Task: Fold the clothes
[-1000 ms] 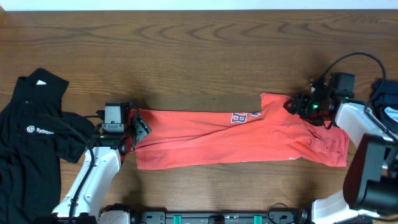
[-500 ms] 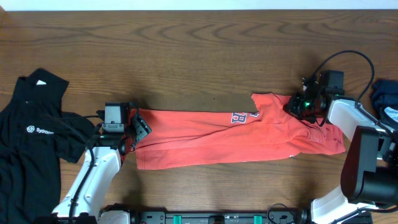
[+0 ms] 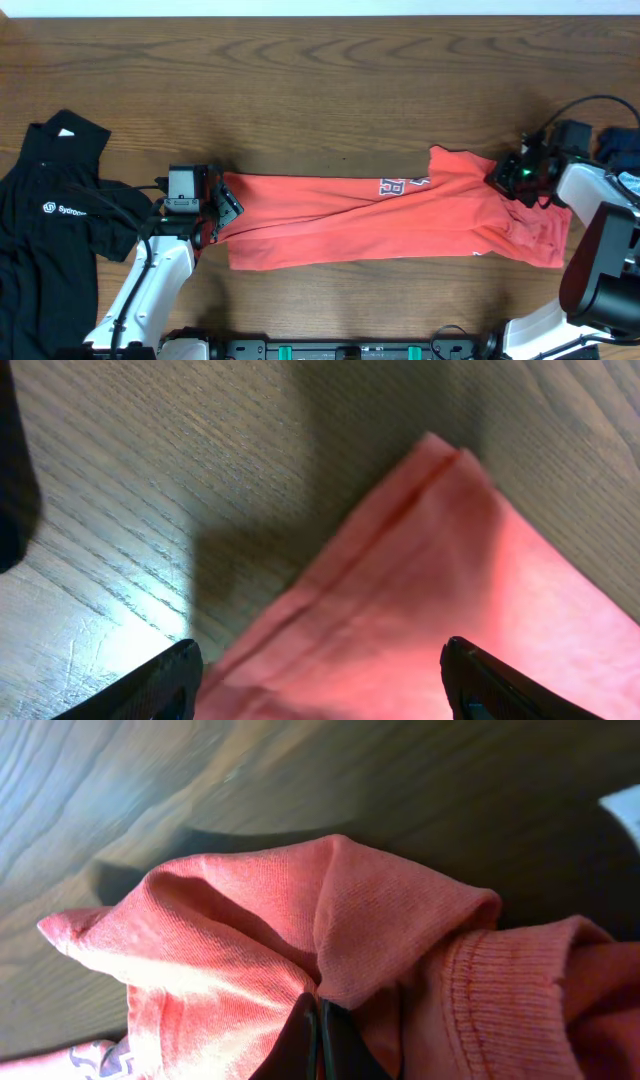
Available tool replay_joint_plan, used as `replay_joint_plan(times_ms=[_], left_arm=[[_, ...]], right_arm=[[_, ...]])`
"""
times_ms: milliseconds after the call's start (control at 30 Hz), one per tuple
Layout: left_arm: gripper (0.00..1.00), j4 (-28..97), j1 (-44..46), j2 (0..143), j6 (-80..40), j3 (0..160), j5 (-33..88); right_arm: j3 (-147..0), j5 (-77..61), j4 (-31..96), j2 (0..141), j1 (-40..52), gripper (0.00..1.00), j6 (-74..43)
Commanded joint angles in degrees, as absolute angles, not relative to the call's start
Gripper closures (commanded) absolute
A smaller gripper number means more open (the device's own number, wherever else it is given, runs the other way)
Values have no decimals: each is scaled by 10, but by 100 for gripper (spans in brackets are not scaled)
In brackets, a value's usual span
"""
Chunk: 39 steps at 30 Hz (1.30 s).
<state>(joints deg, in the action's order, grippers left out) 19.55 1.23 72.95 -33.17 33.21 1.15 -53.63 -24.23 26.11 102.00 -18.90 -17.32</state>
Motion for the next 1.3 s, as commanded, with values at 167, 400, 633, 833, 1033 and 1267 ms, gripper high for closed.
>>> replay_joint_plan(times_ms=[167, 400, 633, 833, 1033, 1267], left_arm=[[21, 205, 10, 721, -331, 330, 11], [21, 205, 10, 721, -331, 330, 11], [21, 205, 10, 721, -331, 330, 11], [21, 205, 10, 721, -331, 330, 11], [21, 205, 10, 721, -331, 330, 11], [21, 205, 10, 721, -331, 330, 11]], right_arm=[[-547, -278, 268, 1015, -207, 99, -121], [-568, -286, 272, 1015, -212, 12, -116], [-628, -289, 281, 1016, -193, 8, -85], [-629, -285, 238, 1034, -159, 7, -85], [-629, -285, 203, 1093, -115, 11, -105], [-629, -285, 188, 1132, -98, 27, -124]])
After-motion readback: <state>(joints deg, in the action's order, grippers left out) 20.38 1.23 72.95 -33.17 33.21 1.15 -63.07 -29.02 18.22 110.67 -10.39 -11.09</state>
